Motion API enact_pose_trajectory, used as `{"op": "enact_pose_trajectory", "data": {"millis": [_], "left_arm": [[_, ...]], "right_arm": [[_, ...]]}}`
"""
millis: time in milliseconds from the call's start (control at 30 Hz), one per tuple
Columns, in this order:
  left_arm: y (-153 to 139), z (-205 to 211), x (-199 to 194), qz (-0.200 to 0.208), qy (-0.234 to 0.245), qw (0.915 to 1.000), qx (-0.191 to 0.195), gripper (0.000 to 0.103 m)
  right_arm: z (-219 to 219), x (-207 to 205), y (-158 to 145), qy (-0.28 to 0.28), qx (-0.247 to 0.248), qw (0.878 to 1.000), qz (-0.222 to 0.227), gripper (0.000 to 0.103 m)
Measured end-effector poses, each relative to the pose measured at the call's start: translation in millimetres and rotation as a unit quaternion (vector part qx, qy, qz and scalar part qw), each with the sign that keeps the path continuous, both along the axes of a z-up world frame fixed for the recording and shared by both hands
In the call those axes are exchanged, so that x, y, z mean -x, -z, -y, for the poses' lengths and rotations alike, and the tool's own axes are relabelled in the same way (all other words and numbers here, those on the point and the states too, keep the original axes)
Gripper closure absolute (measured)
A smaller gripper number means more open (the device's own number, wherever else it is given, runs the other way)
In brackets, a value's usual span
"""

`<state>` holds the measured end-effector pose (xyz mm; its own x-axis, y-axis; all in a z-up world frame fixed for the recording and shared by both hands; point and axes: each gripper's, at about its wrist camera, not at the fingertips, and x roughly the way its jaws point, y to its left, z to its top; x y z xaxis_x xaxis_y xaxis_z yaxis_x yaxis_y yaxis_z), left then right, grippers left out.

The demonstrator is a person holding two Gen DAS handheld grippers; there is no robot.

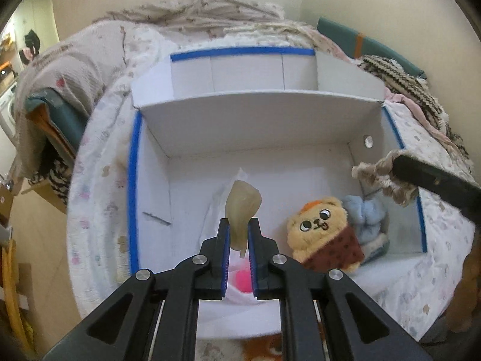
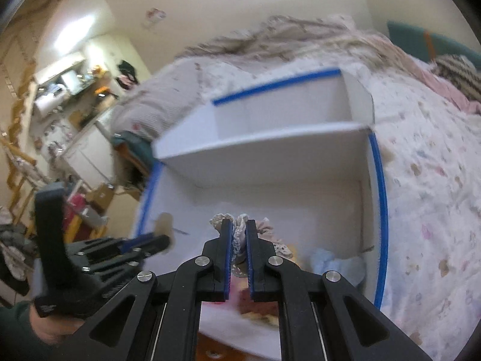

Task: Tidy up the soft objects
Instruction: 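Carry the beige item with the left tool while the right tool carries the scrunchie over the box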

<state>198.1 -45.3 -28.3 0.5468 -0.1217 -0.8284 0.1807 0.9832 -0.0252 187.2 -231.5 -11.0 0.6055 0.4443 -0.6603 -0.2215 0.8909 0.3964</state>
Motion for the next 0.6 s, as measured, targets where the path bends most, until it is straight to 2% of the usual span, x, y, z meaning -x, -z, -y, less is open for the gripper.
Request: {"op": "enact_pose_trajectory", "data": {"millis": [200,400,500,533,567,600], "left_arm": [[25.5,9.1,-20.8,-0.020,0.000,0.9998,-0.008,0.089],[42.4,9.6,-30.7,-0.039,-0.007,0.9991,-0.011,0.090],[37.5,9.3,-30.5,-0.032,-0.009,0.9994,-0.006,0.087],[35.2,8.6,-30.1,-0.031,-0.009,0.9995,-0.001,0.079],[33.4,7.7,-27.9,-0.031,-0.008,0.9995,0.003,0.064],[31.3,7.5,-26.7,-0.030,-0.010,0.9995,0.006,0.055]], "right_arm": [[4.2,-27.6,38.2,0.026,0.025,0.998,-0.060,0.093],[3.0,-33.2,49.8,0.037,0.029,0.996,-0.071,0.090],[-1.3,-31.0,47.8,0.034,0.035,0.997,-0.063,0.072],[-1.8,-30.1,47.1,0.034,0.032,0.997,-0.062,0.050],[-0.7,-28.4,45.5,0.036,0.027,0.997,-0.058,0.025],[0.5,-25.9,42.4,0.039,0.020,0.998,-0.047,0.021]]}}
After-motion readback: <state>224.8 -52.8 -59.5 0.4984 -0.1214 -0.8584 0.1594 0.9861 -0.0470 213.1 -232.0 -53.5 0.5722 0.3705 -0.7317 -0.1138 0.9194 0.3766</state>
